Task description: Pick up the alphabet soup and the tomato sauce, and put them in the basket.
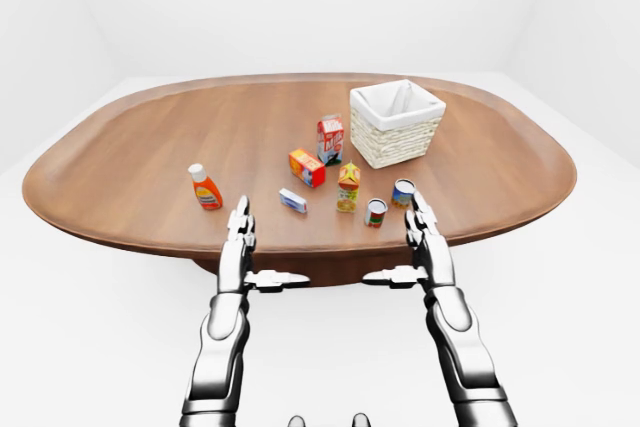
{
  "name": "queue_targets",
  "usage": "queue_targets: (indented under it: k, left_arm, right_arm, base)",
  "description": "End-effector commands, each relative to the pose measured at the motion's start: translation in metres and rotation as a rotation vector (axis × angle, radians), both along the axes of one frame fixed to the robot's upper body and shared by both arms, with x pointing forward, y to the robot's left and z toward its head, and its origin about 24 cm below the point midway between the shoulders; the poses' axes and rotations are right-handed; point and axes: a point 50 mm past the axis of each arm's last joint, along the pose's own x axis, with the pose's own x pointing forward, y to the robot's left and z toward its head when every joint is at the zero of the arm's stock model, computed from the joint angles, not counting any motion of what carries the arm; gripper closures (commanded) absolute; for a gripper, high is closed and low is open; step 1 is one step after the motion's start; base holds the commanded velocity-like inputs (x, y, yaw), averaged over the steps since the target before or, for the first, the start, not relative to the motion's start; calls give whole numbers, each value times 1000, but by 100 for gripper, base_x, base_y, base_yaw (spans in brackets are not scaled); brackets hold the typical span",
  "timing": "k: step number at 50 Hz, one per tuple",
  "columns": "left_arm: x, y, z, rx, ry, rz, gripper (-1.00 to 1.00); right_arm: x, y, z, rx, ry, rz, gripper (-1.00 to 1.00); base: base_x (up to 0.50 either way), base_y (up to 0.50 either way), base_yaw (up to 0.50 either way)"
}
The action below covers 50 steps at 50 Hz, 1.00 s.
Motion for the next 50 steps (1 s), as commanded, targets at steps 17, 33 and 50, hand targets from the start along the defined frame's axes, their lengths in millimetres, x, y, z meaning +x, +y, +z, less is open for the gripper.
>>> queue_targets:
  k: [17,33,50]
  left_arm:
    - [-4,7,10,27,-70,10,-100]
    - [-17,3,28,102,-174,0,-100]
    - [-24,3,39,141,-219,18,-100]
  right_arm:
    - [-5,-7,15,-20,-101,-15,-100]
    - [-15,-6,31,-29,-182,-12,-100]
    - [-25,-7,51,-49,-270,-28,-100]
  base:
    - [0,0,0]
    - [0,0,0]
    - [0,0,0]
